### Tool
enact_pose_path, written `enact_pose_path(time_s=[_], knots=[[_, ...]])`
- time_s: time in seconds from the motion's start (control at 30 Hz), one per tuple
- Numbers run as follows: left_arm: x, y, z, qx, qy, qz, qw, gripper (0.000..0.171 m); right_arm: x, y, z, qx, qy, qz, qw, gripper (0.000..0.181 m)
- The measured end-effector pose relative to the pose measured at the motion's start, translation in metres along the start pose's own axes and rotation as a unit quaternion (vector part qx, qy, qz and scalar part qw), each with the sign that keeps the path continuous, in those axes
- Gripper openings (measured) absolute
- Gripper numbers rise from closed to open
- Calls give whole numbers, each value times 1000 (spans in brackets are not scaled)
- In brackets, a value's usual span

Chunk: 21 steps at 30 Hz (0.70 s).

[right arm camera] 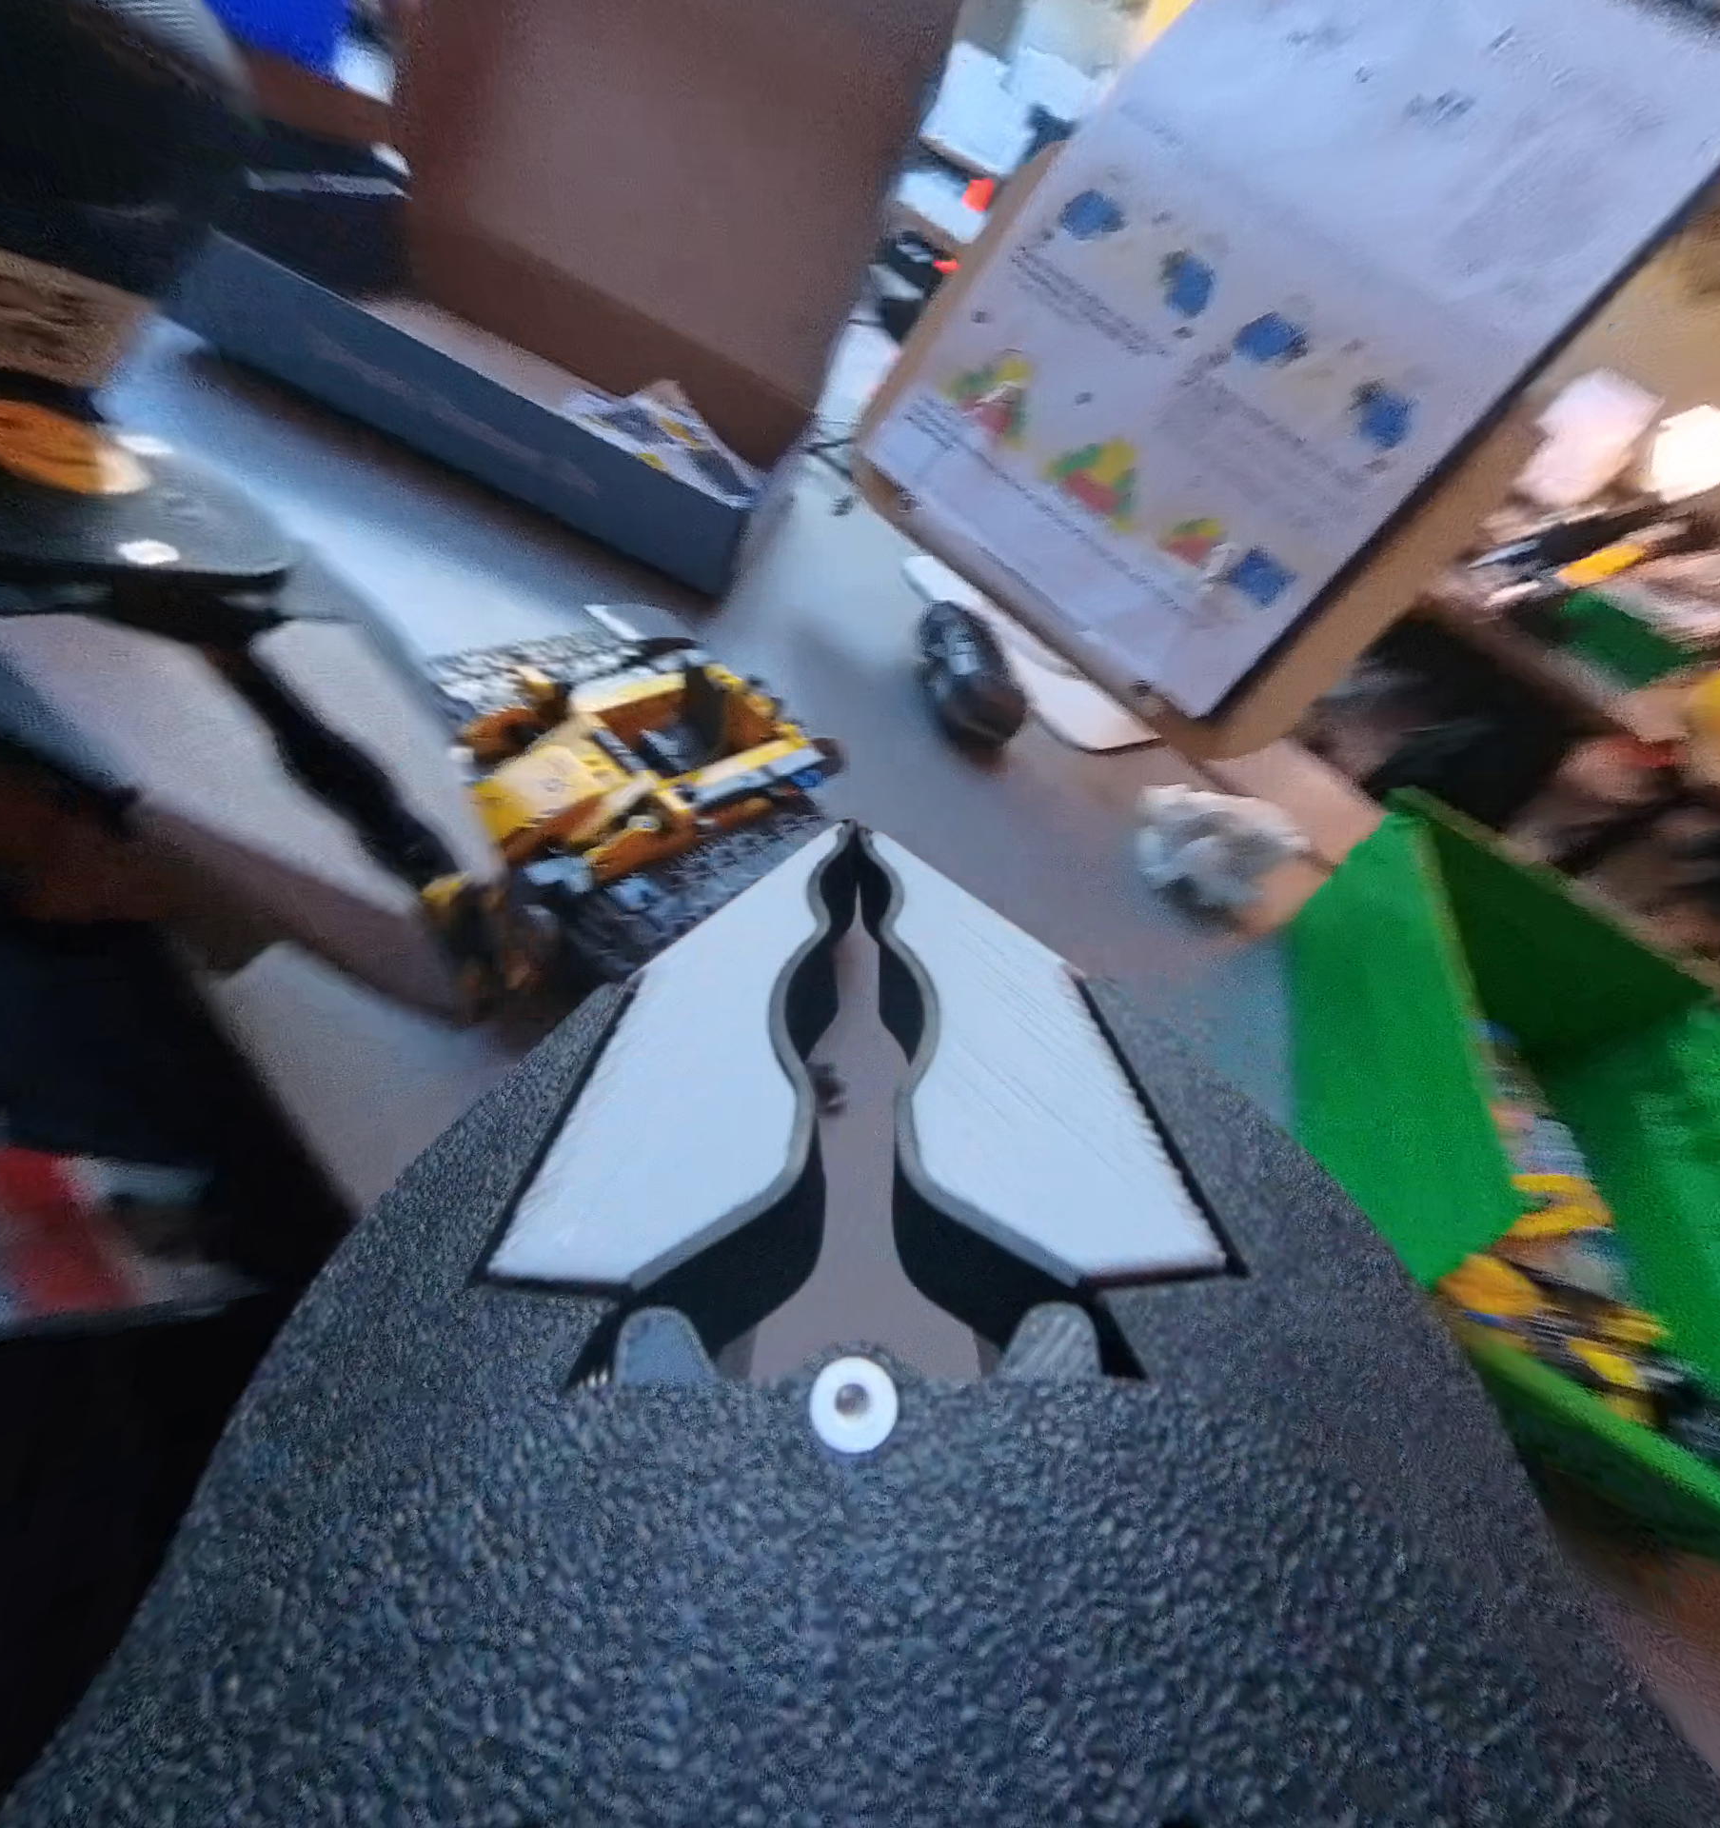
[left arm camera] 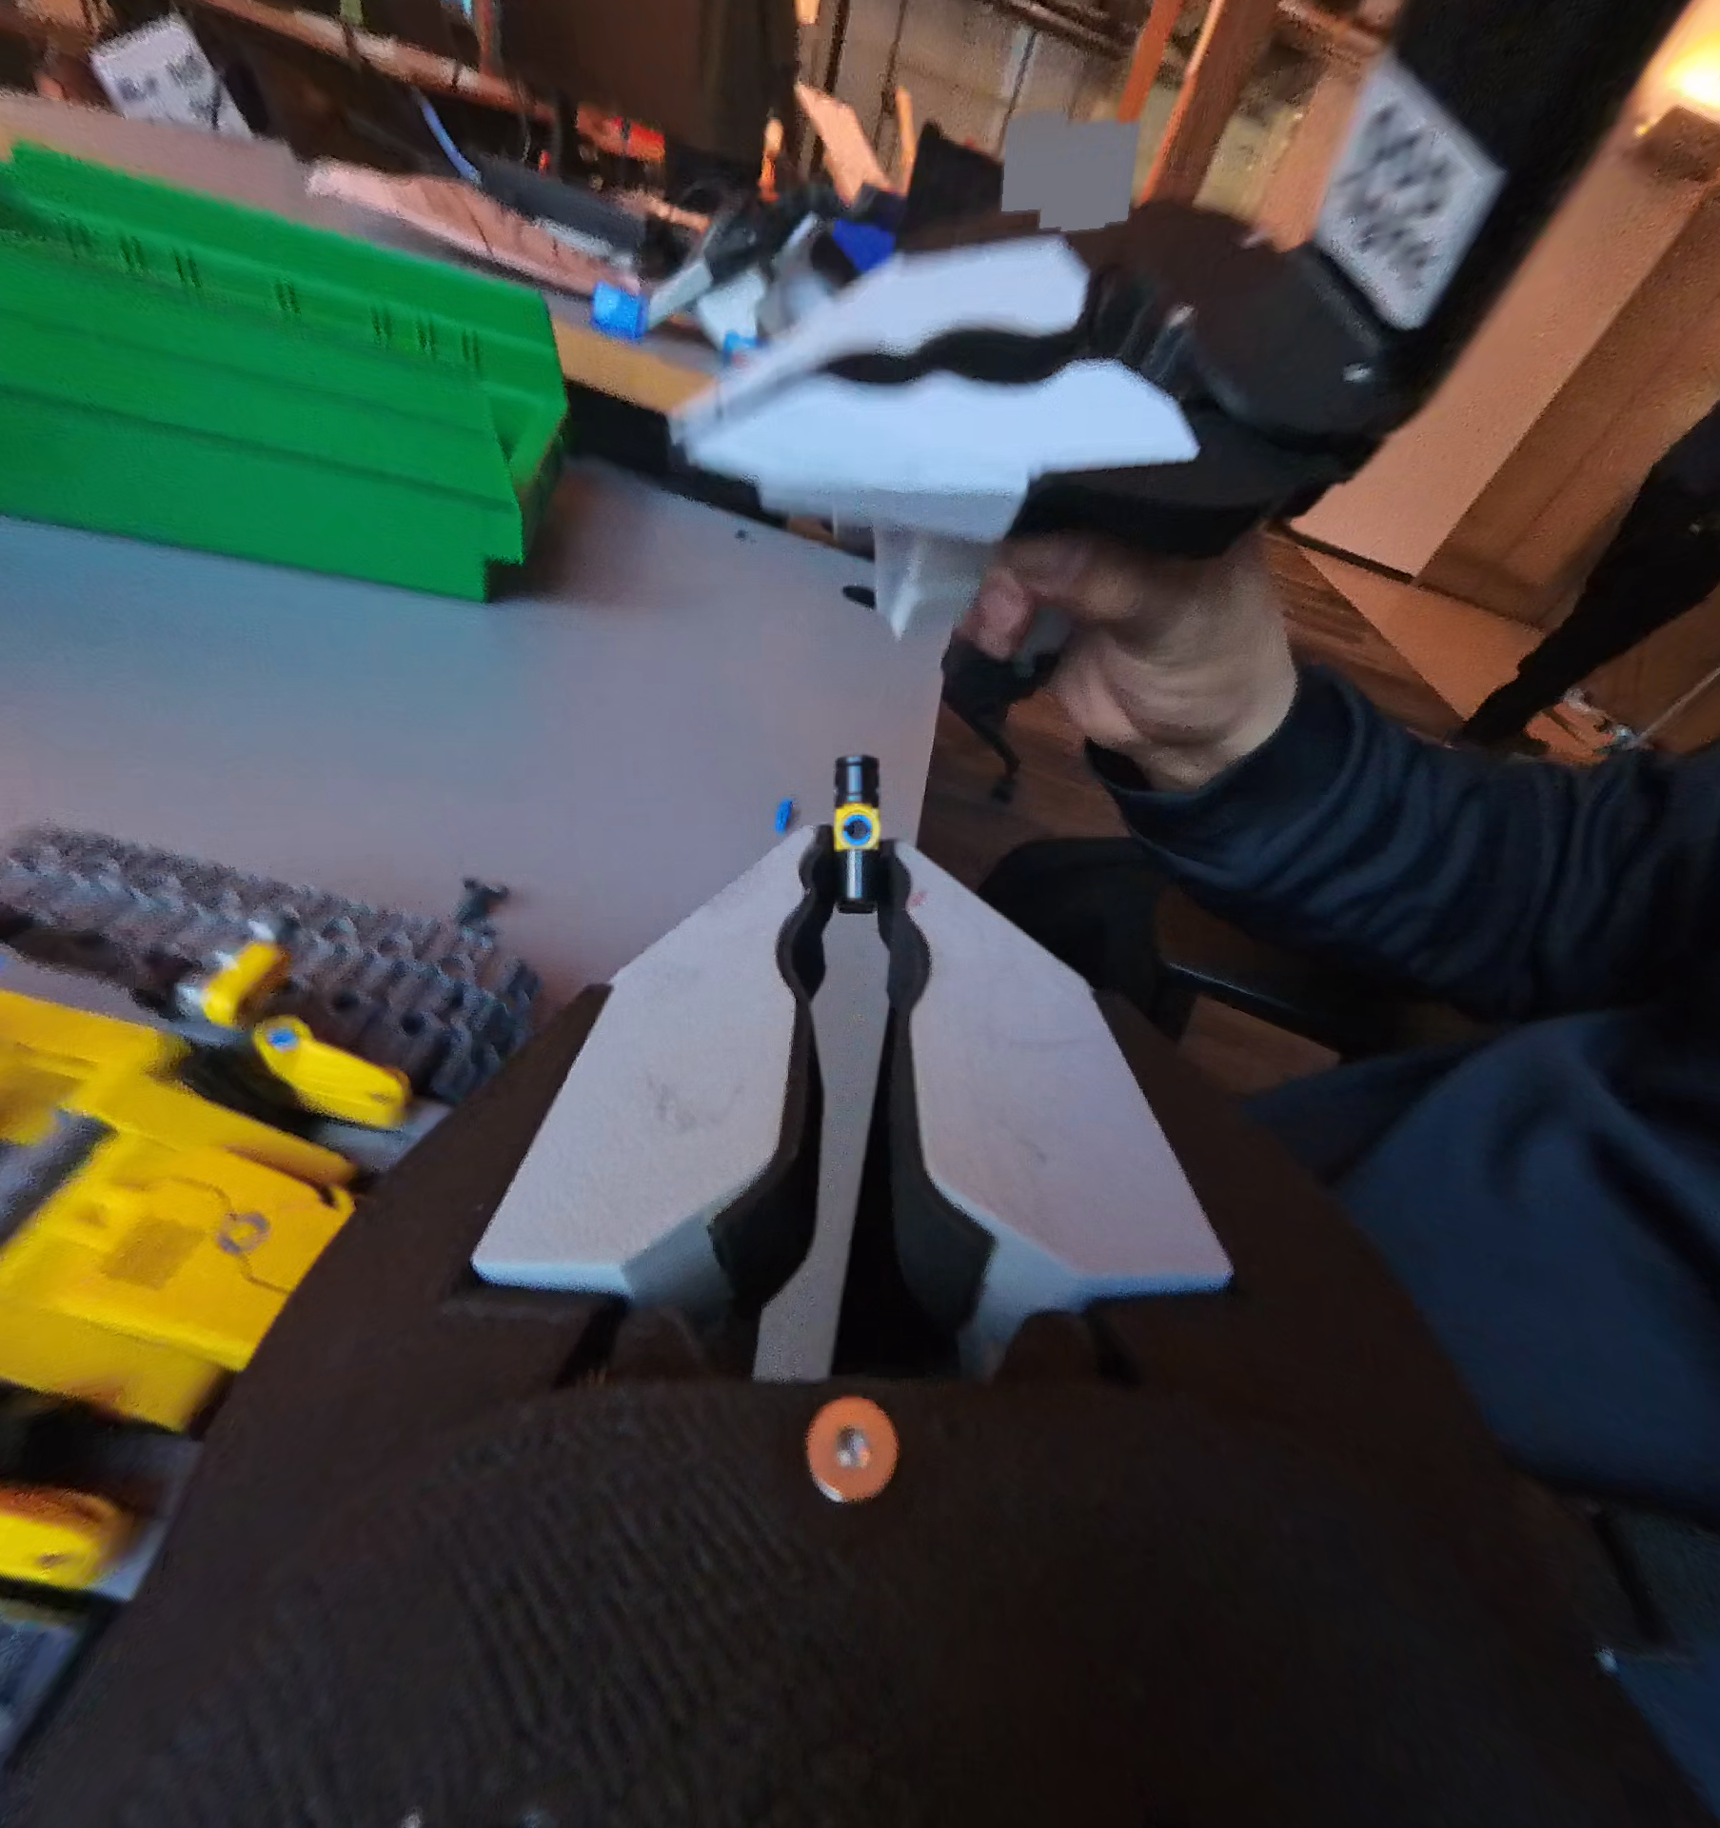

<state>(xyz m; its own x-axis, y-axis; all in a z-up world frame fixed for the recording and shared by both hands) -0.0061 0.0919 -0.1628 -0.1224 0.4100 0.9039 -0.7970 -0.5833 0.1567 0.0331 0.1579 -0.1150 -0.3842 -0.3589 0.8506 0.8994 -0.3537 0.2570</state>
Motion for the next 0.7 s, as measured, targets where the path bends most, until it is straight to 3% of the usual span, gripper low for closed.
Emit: enact_pose_path(time_s=[0.1,0.27,0.4,0.7], knots=[[7,3,14,-58,-36,-39,997,5,-1,10,-27,175,-78,45,981,0],[-6,12,34,-126,-154,-65,978,5,11,40,-53,349,-151,113,918,14],[-9,21,44,-144,-271,-47,950,4,12,50,-69,375,-103,114,914,15],[-17,22,47,-124,-364,-59,921,4,9,47,-95,348,40,44,936,11]])
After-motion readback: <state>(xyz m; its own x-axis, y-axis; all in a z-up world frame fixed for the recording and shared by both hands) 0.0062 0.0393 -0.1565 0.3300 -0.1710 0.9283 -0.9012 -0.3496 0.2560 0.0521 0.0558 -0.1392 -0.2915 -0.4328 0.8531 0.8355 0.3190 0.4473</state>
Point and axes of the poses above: each gripper's, where its closed fingertips meet, y back along the fingers, x out of its top, z = x × y across the jaws, the point moved 3 cm from there along y, back along the fingers, and after that the axes turned 8 degrees about y, right-handed, at the moved point
